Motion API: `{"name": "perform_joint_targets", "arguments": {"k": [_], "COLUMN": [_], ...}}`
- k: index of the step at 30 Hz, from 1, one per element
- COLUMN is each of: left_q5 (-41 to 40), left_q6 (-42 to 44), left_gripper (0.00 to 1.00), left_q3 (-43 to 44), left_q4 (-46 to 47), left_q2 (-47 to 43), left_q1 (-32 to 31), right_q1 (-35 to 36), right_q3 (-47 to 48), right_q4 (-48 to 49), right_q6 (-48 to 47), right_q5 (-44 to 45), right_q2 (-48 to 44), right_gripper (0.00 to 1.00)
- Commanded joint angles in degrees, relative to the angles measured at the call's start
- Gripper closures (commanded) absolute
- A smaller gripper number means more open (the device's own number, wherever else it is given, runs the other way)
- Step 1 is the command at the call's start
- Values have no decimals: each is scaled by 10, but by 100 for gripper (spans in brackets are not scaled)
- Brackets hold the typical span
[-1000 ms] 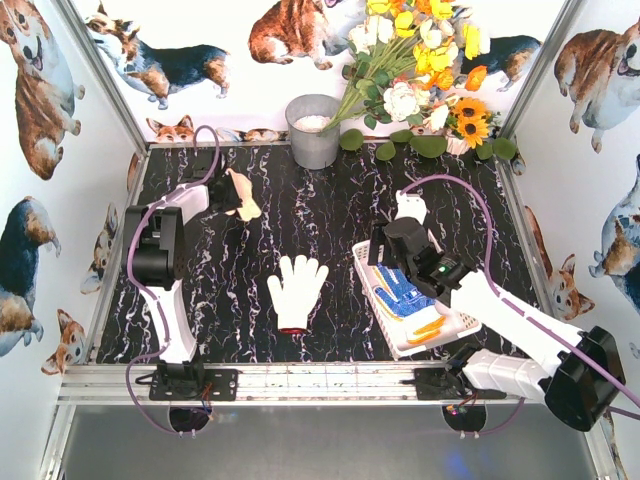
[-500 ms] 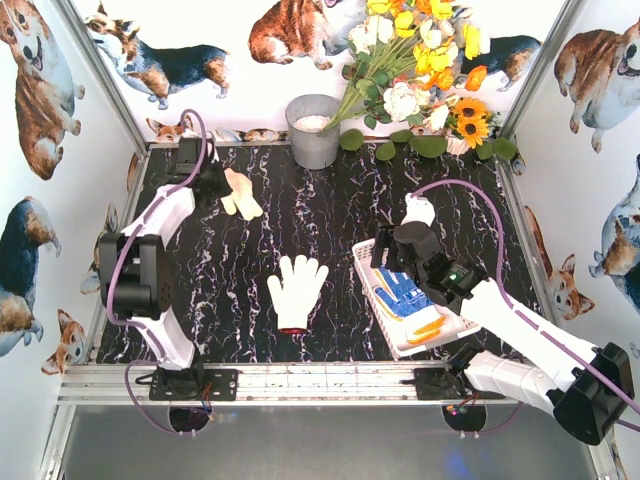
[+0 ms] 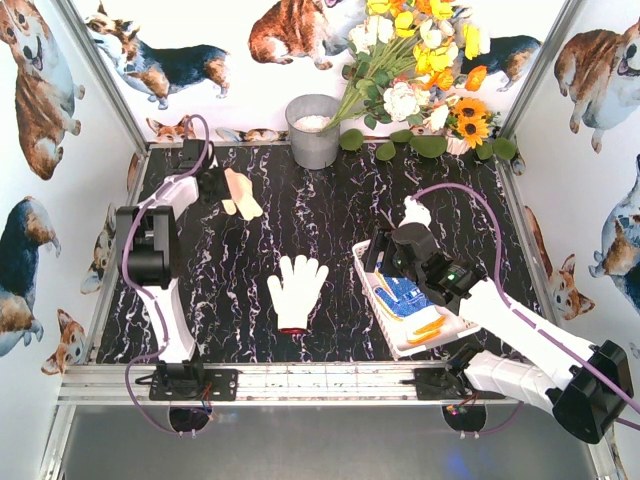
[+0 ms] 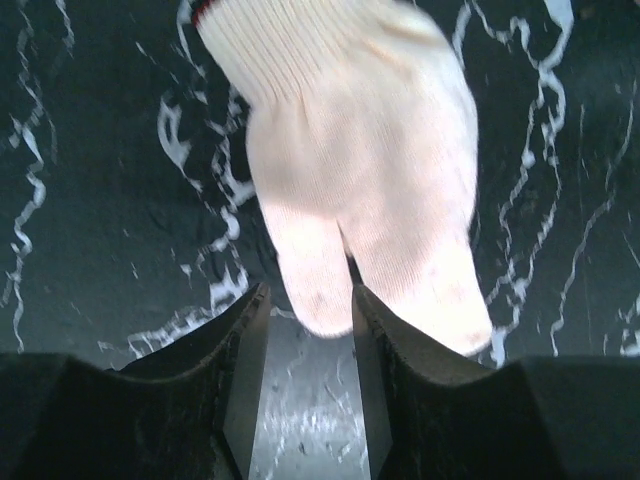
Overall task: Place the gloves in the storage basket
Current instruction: Pick up the glove from the center of the board.
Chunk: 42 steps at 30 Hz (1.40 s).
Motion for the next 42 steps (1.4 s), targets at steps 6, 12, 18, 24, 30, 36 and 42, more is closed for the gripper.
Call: {"name": "perform_joint_targets", "arguments": {"k": [6, 12, 18, 24, 30, 36, 42], "left_q5": [-14, -4, 32, 52, 37, 68, 120], "left_q6": [16, 12, 13, 14, 41, 50, 19], "left_gripper": [60, 58, 61, 87, 100, 100, 100], "left_q3": [135, 191, 233, 239, 205, 136, 58], "left_q4": [-34, -43, -55, -57, -47, -17, 25], "left_q2": [107, 161, 204, 226, 173, 68, -31], "left_q1": [26, 34, 35, 36, 36, 36, 36], "right_q1": [-1, -2, -1, -2, -1, -2, -2], "right_q3": [-16, -8, -9, -3, -5, -20, -25], "right_q4": [45, 42, 48, 48, 41, 42, 43], "right_q6": [31, 30, 33, 37, 35, 36, 38], "right_q5": [-36, -45, -54, -62, -61, -55, -58], "right_q2": [-14, -7, 1, 8, 1, -15, -23], "right_gripper": [32, 33, 33, 34, 34, 34, 34]}}
